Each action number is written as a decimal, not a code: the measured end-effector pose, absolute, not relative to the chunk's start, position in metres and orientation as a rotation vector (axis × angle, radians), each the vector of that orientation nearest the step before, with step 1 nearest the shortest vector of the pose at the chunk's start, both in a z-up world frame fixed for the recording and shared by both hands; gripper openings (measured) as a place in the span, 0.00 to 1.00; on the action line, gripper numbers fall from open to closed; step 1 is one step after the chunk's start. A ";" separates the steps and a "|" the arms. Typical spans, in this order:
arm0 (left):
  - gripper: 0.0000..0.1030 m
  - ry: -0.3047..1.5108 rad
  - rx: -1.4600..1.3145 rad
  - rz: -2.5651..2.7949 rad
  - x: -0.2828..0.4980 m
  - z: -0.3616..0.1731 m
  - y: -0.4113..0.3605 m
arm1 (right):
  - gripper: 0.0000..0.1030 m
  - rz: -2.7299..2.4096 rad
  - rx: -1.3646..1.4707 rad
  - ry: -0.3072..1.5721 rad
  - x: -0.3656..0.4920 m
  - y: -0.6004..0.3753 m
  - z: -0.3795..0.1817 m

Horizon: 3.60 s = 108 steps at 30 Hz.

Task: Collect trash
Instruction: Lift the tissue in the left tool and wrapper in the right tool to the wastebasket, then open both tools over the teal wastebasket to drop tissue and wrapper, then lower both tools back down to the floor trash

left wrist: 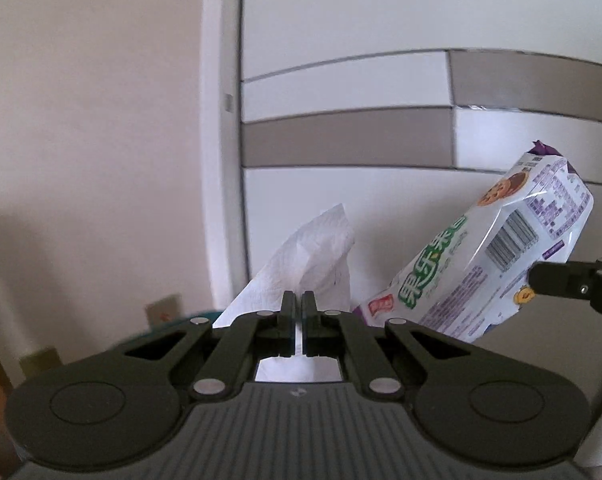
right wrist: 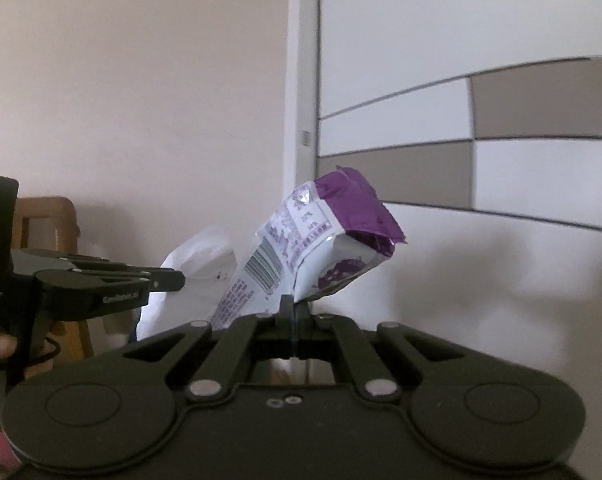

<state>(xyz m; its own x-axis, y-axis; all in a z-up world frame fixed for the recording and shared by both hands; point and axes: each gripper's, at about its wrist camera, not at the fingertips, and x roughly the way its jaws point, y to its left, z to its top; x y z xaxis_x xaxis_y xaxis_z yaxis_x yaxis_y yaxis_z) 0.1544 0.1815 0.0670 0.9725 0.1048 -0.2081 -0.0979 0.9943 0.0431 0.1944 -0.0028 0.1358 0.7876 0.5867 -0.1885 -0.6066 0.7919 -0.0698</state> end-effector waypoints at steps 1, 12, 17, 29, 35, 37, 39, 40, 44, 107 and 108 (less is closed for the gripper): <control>0.02 0.211 0.034 0.115 0.149 0.072 0.182 | 0.00 0.650 -0.129 0.160 0.196 0.004 0.139; 0.02 0.309 0.059 0.281 0.187 0.061 0.251 | 0.00 0.689 -0.174 0.244 0.231 0.087 0.136; 0.02 0.388 0.026 0.322 0.210 0.041 0.284 | 0.00 0.696 -0.234 0.303 0.250 0.116 0.121; 0.02 0.538 0.071 0.301 0.249 0.005 0.297 | 0.00 0.753 -0.335 0.538 0.293 0.176 0.075; 0.02 0.641 0.098 0.287 0.263 -0.014 0.299 | 0.00 0.778 -0.387 0.618 0.306 0.199 0.060; 0.02 0.670 0.129 0.289 0.267 -0.020 0.296 | 0.00 0.788 -0.413 0.640 0.307 0.207 0.057; 0.03 0.699 0.159 0.285 0.272 -0.025 0.294 | 0.00 0.793 -0.431 0.658 0.310 0.212 0.053; 0.03 0.724 0.159 0.274 0.275 -0.028 0.294 | 0.00 0.798 -0.433 0.670 0.312 0.216 0.052; 0.03 0.790 0.152 0.267 0.284 -0.038 0.294 | 0.07 0.791 -0.441 0.699 0.321 0.224 0.052; 0.99 0.446 0.023 -0.096 0.185 -0.069 0.117 | 0.55 0.609 -0.078 0.705 0.263 -0.093 -0.012; 0.99 0.452 0.039 -0.105 0.187 -0.079 0.113 | 0.55 0.606 -0.073 0.720 0.266 -0.099 -0.023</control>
<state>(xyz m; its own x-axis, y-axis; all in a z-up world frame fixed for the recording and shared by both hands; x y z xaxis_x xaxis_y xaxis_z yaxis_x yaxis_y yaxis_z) 0.1868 0.1126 -0.0791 0.8942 -0.0925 -0.4381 0.1096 0.9939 0.0139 0.2659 -0.0993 -0.0229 0.5891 0.4952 -0.6385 -0.5440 0.8274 0.1397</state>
